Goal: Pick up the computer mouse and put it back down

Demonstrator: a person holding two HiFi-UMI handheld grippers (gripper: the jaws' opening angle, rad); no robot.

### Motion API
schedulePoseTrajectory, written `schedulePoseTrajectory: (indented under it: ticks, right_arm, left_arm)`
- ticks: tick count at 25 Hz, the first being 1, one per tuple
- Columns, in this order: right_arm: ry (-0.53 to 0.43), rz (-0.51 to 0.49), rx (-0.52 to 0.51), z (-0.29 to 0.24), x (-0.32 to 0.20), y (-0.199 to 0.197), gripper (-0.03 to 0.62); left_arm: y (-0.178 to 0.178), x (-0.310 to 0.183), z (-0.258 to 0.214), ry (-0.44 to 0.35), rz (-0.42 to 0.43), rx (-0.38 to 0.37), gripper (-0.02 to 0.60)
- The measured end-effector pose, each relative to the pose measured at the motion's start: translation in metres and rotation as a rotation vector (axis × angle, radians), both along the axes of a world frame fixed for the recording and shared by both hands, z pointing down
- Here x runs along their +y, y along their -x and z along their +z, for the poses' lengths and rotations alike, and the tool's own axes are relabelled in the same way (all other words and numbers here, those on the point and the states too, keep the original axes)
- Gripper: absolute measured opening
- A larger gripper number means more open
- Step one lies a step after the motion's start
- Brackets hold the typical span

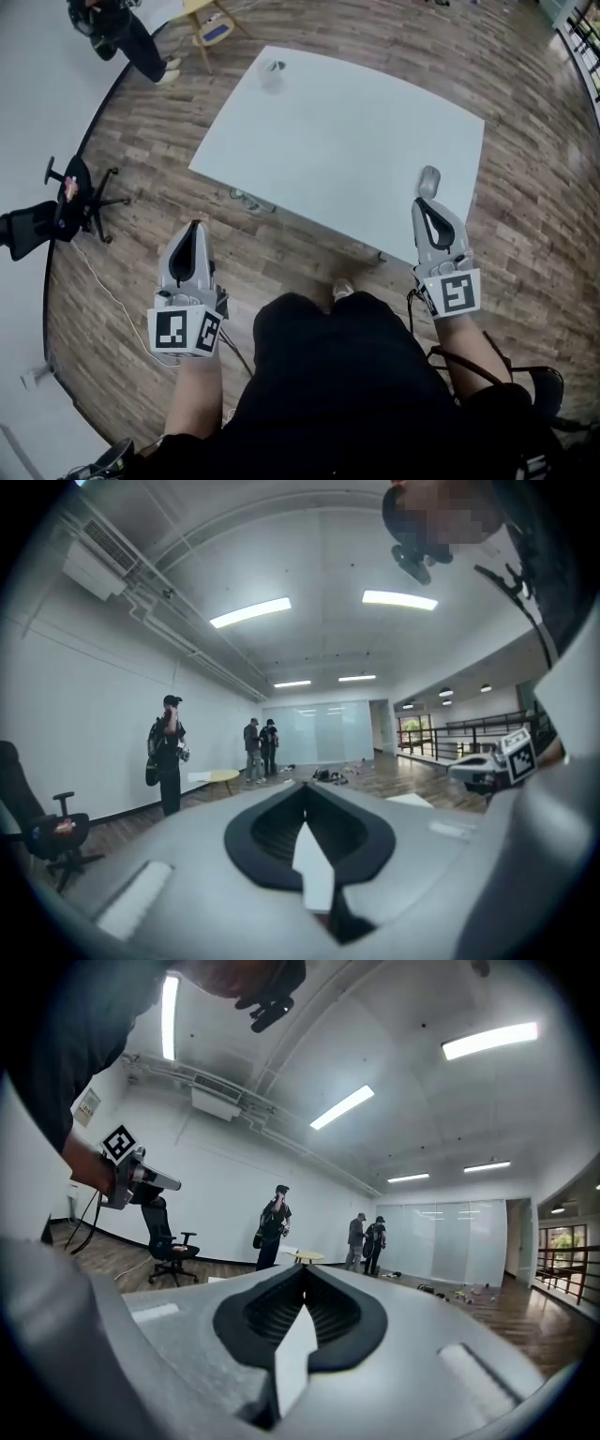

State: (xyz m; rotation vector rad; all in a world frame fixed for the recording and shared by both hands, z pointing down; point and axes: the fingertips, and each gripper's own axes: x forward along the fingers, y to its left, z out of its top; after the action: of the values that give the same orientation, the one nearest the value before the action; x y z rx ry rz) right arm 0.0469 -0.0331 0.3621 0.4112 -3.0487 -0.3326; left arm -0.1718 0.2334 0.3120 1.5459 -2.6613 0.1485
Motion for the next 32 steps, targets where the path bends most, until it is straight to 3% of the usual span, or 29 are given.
schedulePoseTrajectory:
  ticks: [6, 11, 18, 20, 23, 28, 32]
  right_arm:
    - [0.026, 0.116, 0.002, 0.008, -0.028, 0.010, 0.002]
    - [0.056, 0.285, -0.028, -0.002, -0.050, 0.014, 0.002]
    - [0.078, 0.626, -0.081, -0.020, -0.090, -0.022, 0.002]
    - [0.143, 0.710, -0.131, -0.023, -0.096, -0.023, 0.002]
    - [0.279, 0.788, -0.178, -0.004, -0.082, -0.019, 0.002]
    - [0.291, 0.837, -0.104, 0.009, -0.052, -0.034, 0.002]
    - [0.306, 0.858, -0.085, 0.009, -0.055, -0.058, 0.002]
  left_arm:
    - [0.045, -0.041, 0.010, 0.004, 0.085, 0.018, 0.005]
    - [0.081, -0.099, 0.017, 0.022, 0.253, 0.005, 0.005]
    - [0.113, -0.193, 0.016, -0.001, 0.503, 0.026, 0.005]
    - [0.122, -0.209, 0.019, -0.004, 0.580, 0.040, 0.005]
    - [0.115, -0.229, 0.034, -0.005, 0.703, 0.078, 0.005]
    - [0.096, -0.267, 0.040, -0.023, 0.788, 0.159, 0.005]
    - [0.088, -0.289, 0.025, -0.051, 0.826, 0.162, 0.005]
